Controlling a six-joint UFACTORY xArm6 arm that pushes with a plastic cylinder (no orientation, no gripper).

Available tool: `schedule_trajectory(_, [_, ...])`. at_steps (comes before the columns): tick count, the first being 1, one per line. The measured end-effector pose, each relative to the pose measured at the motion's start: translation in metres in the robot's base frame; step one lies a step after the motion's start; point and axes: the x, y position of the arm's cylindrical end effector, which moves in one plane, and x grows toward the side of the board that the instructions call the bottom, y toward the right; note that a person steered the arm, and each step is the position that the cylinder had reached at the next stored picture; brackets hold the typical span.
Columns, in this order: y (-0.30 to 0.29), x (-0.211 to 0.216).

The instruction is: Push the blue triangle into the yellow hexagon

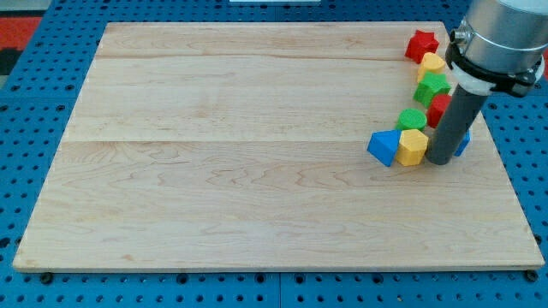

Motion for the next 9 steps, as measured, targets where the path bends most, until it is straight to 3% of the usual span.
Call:
schedule_trajectory(1, [0.000, -0.011])
schedule_trajectory(3, [0.000, 0.051])
schedule_trajectory(4, [-0.034, 0.062])
schedule_trajectory(9, [-0.040, -0.013])
